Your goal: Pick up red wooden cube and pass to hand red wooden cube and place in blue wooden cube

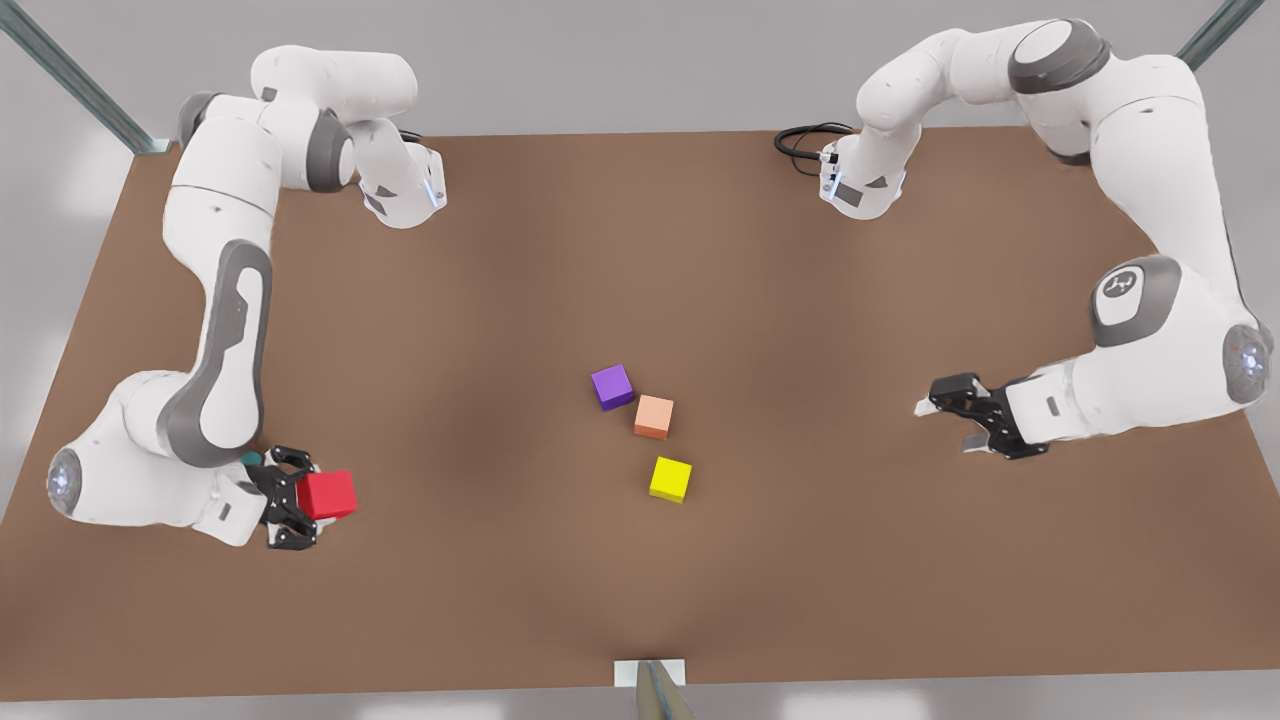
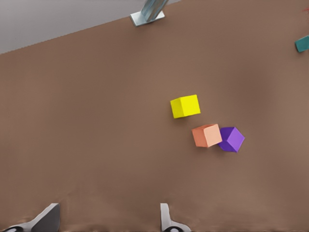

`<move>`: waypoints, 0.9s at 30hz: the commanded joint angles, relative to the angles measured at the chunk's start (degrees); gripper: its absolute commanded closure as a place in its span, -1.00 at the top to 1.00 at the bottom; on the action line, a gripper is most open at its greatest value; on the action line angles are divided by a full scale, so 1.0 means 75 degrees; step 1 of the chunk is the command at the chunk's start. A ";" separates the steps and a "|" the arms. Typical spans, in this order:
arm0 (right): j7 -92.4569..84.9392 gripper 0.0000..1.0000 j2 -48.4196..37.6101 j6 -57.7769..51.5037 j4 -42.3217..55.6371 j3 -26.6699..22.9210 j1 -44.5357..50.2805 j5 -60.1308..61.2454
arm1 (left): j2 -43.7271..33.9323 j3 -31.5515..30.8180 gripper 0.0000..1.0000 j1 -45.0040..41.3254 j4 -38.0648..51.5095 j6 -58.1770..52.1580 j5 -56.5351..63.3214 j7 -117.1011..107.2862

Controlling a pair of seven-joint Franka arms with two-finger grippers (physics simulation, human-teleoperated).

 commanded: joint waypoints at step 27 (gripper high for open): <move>0.2424 -0.21 -0.0691 0.4821 -0.4346 -0.0368 -0.0909 -0.3291 | -0.2712 0.6746 1.00 -0.3971 -0.1685 -0.1404 -0.2339 -0.0604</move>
